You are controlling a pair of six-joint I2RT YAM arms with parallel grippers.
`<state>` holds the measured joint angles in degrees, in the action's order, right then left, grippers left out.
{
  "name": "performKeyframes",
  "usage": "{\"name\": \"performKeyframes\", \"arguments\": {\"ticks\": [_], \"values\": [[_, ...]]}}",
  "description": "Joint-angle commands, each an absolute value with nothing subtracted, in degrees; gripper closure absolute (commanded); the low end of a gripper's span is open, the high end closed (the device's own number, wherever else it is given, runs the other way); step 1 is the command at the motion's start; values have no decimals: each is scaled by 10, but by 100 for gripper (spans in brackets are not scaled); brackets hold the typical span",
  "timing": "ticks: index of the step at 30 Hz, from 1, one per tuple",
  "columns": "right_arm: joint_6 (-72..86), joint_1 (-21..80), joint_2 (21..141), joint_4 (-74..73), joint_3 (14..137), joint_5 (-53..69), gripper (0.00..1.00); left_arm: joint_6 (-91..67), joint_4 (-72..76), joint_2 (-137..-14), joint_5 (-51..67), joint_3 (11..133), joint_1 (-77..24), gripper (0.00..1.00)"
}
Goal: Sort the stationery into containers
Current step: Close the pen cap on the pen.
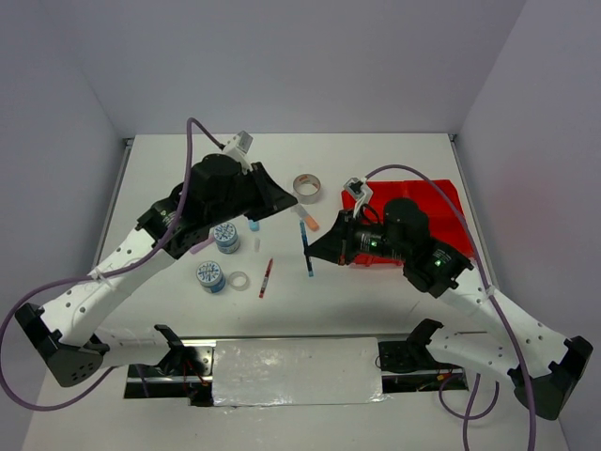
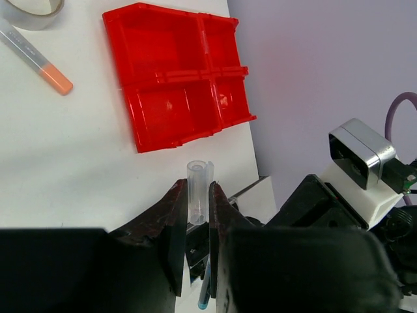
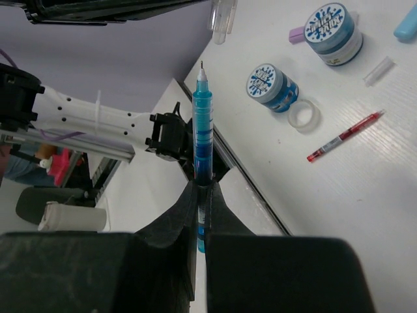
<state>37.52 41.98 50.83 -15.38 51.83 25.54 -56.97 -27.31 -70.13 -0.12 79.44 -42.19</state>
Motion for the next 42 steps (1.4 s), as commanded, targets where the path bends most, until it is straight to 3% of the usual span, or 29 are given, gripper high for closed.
{"name": "performKeyframes", "arguments": {"ticks": [1,42], "values": [[387,431,510,-105,548,271,100,-575,-231,-674,3,793,-420,100],[359,435,559,-157,594,221,100,-577,-216,-684,40,787,-408,100]]}}
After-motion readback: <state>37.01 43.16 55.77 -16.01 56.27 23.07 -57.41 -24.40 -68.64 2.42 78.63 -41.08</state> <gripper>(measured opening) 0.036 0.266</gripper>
